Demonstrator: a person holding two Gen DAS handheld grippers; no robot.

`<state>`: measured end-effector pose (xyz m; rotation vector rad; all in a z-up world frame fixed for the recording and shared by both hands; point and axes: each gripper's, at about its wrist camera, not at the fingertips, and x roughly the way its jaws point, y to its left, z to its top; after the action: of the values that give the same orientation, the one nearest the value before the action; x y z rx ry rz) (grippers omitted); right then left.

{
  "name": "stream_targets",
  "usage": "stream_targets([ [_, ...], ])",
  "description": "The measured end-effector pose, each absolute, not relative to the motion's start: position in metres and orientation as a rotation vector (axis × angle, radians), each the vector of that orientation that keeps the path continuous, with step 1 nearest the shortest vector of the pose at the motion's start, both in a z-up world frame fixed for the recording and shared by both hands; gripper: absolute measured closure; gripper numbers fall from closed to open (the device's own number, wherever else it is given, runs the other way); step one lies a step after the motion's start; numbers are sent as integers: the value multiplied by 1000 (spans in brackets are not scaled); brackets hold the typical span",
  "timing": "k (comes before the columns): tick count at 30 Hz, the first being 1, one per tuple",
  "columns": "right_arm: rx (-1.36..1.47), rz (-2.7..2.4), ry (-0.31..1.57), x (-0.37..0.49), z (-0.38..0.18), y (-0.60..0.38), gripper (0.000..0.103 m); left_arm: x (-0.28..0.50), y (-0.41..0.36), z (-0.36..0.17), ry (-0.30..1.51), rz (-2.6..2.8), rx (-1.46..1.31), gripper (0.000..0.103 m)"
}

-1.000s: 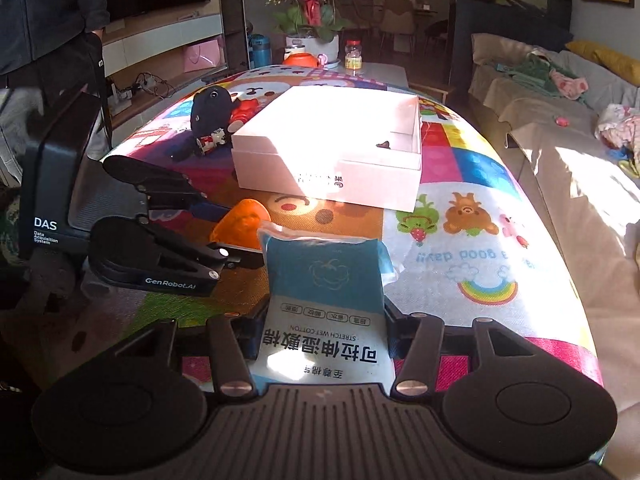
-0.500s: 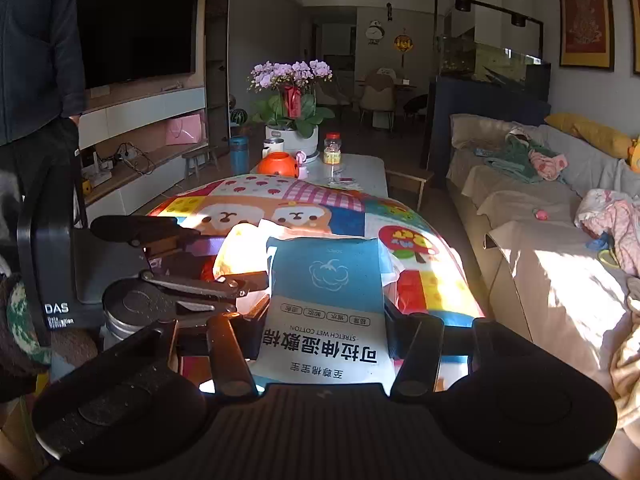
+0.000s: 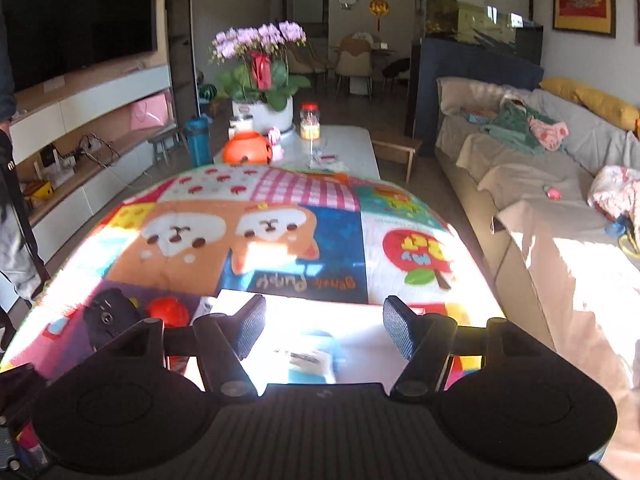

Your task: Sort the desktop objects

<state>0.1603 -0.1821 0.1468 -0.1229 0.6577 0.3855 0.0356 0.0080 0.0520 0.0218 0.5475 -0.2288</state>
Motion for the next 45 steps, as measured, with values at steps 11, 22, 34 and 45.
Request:
stream_targets([
  [11, -188, 370, 814, 171, 91, -149, 68, 3, 26, 52, 568, -220, 8, 9],
  [22, -255, 601, 822, 116, 121, -65, 68, 2, 57, 23, 659, -40, 40, 8],
  [34, -227, 592, 1070, 130, 62, 13, 55, -14, 57, 12, 644, -54, 38, 6],
  [45, -196, 693, 970, 83, 103, -41, 72, -15, 56, 13, 638, -59, 33, 6],
])
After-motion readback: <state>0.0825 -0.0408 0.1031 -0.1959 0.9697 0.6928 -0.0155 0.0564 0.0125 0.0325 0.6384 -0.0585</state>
